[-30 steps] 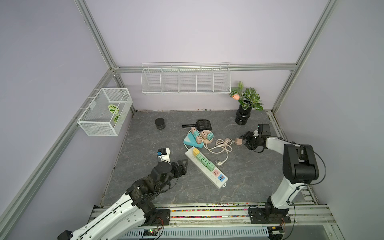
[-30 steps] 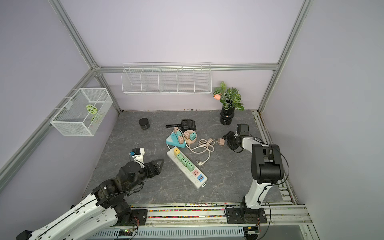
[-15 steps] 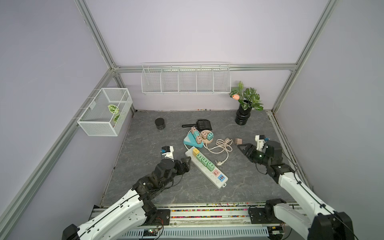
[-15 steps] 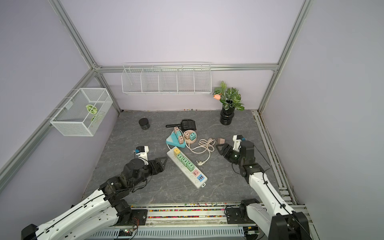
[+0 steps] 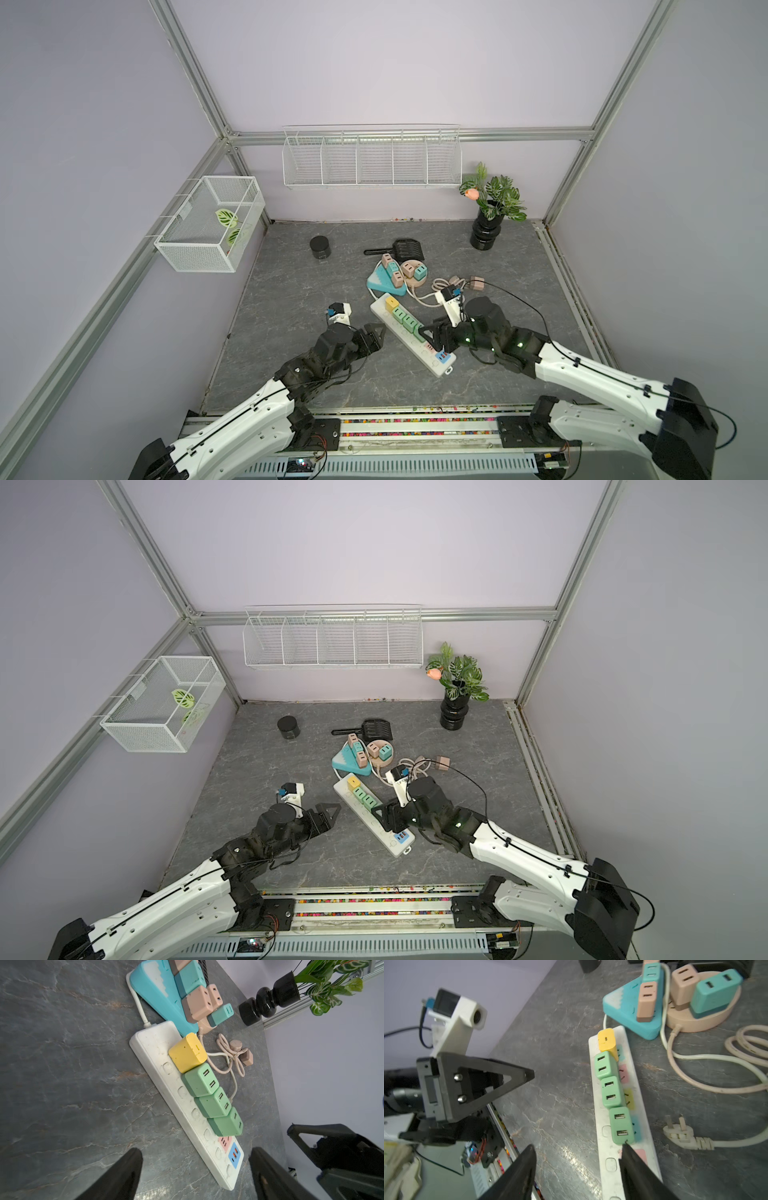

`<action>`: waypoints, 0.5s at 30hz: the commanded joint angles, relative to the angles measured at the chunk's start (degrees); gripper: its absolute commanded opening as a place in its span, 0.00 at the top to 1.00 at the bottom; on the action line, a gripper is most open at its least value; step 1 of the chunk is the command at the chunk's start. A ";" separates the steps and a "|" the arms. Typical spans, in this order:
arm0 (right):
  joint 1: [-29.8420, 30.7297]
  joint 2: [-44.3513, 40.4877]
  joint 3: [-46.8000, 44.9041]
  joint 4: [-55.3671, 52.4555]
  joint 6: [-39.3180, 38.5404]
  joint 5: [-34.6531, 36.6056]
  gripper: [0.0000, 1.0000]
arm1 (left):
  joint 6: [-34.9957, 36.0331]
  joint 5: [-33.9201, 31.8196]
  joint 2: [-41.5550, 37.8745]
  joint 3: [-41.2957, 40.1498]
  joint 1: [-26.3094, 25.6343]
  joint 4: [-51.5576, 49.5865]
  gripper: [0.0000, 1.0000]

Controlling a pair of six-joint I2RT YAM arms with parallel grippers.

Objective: Pull the plug off the socket
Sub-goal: Remove the plug from the socket.

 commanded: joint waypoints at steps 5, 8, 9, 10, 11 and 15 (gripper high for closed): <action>1.34 8.92 9.41 -16.72 -19.60 1.86 0.32 | -5.36 3.92 2.22 -4.70 1.03 4.58 0.17; 1.48 13.87 13.70 -22.96 -19.22 7.60 0.33 | -5.61 6.16 5.04 -5.52 1.69 8.65 0.18; 1.48 15.58 15.14 -25.00 -18.78 9.53 0.33 | -7.74 6.88 6.50 -5.55 1.81 10.17 0.18; 1.48 17.07 16.41 -26.60 -18.42 11.25 0.33 | -8.21 7.67 8.07 -5.46 1.86 11.75 0.18; 1.47 18.08 17.41 -27.65 -18.20 12.21 0.33 | -8.42 8.40 9.48 -5.38 1.89 13.12 0.18; 1.48 21.45 20.21 -29.03 -18.67 12.17 0.36 | -8.97 11.10 15.36 -3.86 1.88 16.33 0.18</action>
